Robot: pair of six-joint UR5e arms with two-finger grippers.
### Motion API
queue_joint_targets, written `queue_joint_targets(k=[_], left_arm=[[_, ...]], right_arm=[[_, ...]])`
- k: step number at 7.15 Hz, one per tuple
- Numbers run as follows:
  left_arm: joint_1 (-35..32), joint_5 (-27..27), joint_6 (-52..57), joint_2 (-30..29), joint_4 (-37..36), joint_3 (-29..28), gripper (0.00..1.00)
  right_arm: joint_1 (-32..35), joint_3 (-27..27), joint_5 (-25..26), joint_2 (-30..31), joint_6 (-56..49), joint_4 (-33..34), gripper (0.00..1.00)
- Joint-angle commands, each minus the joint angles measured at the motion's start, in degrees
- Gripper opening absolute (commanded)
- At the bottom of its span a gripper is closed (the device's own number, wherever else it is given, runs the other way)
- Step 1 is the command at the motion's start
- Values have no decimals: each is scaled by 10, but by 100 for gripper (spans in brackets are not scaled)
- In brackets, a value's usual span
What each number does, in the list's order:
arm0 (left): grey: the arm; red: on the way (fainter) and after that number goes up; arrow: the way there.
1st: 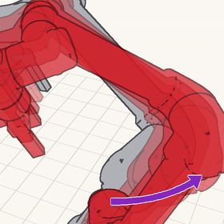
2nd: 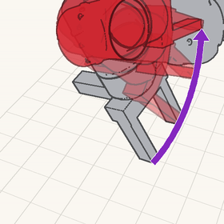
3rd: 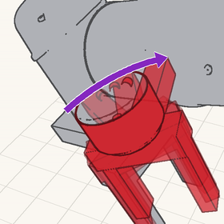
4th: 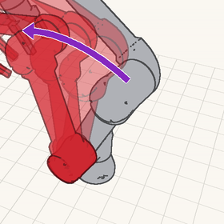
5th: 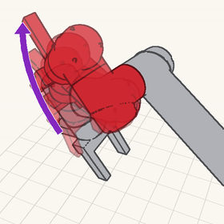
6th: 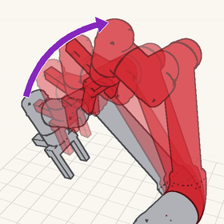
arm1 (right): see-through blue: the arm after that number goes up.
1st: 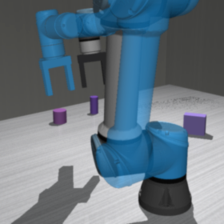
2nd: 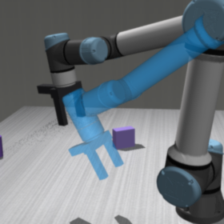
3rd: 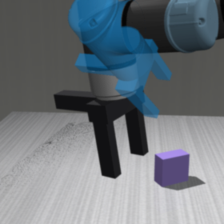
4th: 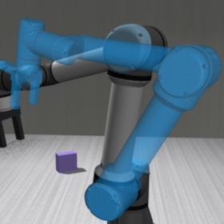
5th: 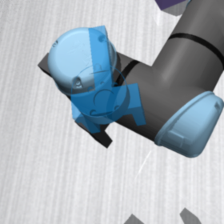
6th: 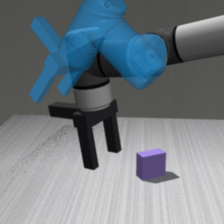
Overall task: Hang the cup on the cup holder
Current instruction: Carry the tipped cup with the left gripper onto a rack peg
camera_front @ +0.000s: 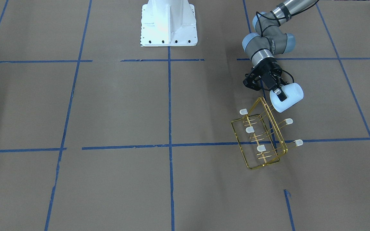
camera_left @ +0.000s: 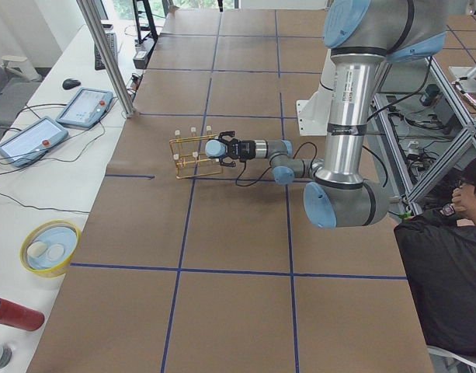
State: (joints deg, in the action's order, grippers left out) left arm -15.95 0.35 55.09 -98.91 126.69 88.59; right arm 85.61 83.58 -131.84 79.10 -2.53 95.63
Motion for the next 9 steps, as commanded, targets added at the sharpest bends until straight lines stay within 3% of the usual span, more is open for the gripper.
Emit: queue_joint_targets(k=[1,7,9], left_arm=[[0,0,-3,-14,-7,-17,14],[-1,4,-5,-19,-7,-25,19],[-2,5,-6,-22,-7,-28,25]], right_arm=[[0,0,0,0,1,0,100],[0,0,0,0,0,0,100],[0,0,0,0,0,0,100]])
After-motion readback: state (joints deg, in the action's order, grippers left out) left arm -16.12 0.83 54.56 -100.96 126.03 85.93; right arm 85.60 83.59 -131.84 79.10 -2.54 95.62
